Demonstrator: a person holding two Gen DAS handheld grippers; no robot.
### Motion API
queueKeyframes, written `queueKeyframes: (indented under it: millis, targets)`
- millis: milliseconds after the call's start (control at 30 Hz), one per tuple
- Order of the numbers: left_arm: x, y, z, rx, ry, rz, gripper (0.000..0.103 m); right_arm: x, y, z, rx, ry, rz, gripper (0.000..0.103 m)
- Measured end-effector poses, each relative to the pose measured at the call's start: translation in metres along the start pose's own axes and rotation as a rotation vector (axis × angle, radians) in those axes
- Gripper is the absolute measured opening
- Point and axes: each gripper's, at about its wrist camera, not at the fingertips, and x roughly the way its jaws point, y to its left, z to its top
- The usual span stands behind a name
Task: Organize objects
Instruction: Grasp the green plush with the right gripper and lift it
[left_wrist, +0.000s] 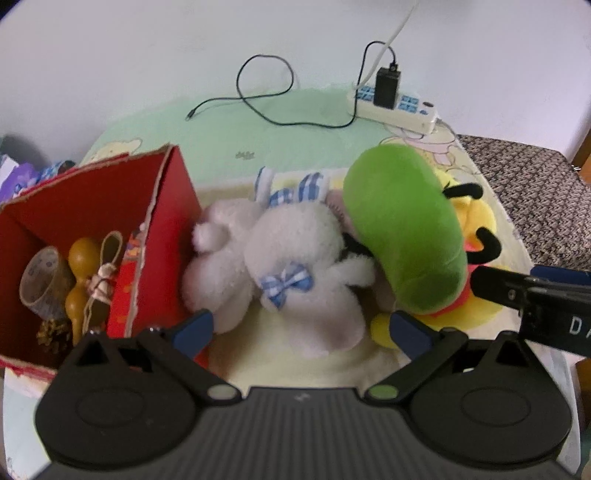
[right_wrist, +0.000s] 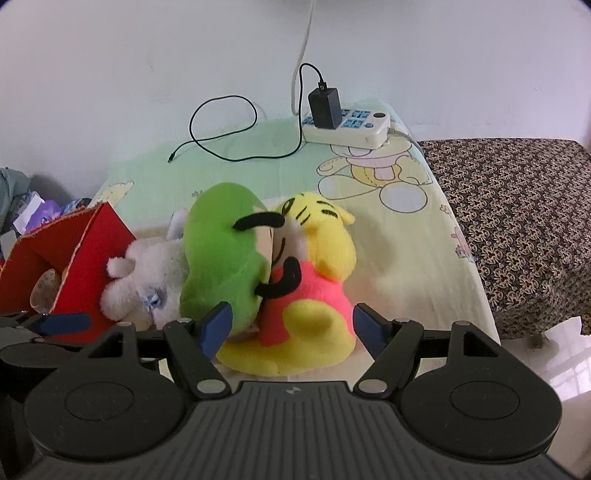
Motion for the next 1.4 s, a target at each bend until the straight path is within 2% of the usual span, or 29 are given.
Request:
queueKeyframes:
  millis: [67, 300, 433, 733, 833, 900, 967, 1067, 1167, 1267, 1400]
  targets:
    - [-0.001, -0.001, 0.003, 0.011, -0.010, -0.014, 0.101, 0.000, -0.001, 0.003, 0.005, -0.006, 0.013, 0.074]
    - [-0.002, 0.000, 0.021, -0.016, -0.043, -0.166, 0.103, 0.001, -0.006, 0.027, 0.026, -0.029, 0.097, 0.067]
    - [0.007, -0.001, 0.032, -0.042, -0.023, -0.203, 0.103, 0.006, -0.004, 0.043, 0.009, -0.041, 0.128, 0.064]
    - [0.025, -0.019, 0.040, -0.015, 0.004, -0.310, 0.101, 0.044, -0.007, 0.062, 0.032, 0.057, 0.248, 0.060]
    - [0.029, -0.019, 0.042, -0.031, 0.012, -0.348, 0.095, 0.049, -0.009, 0.064, 0.064, 0.078, 0.298, 0.058]
    - [0.033, -0.018, 0.043, -0.045, 0.034, -0.401, 0.084, 0.053, -0.012, 0.062, 0.096, 0.101, 0.337, 0.054]
    - [0.036, -0.015, 0.042, -0.066, 0.050, -0.440, 0.080, 0.054, -0.015, 0.062, 0.128, 0.113, 0.367, 0.050]
    - [0.035, -0.015, 0.041, -0.057, 0.032, -0.433, 0.070, 0.049, -0.014, 0.059, 0.129, 0.112, 0.376, 0.046]
    - [0.024, -0.014, 0.039, -0.031, 0.007, -0.436, 0.066, 0.037, -0.011, 0.057, 0.103, 0.091, 0.371, 0.045]
    - [0.001, -0.007, 0.037, -0.019, -0.047, -0.447, 0.065, 0.021, -0.009, 0.060, 0.085, 0.052, 0.383, 0.045]
    - [-0.038, 0.008, 0.034, 0.008, -0.141, -0.411, 0.065, -0.004, 0.006, 0.068, 0.047, -0.012, 0.433, 0.045]
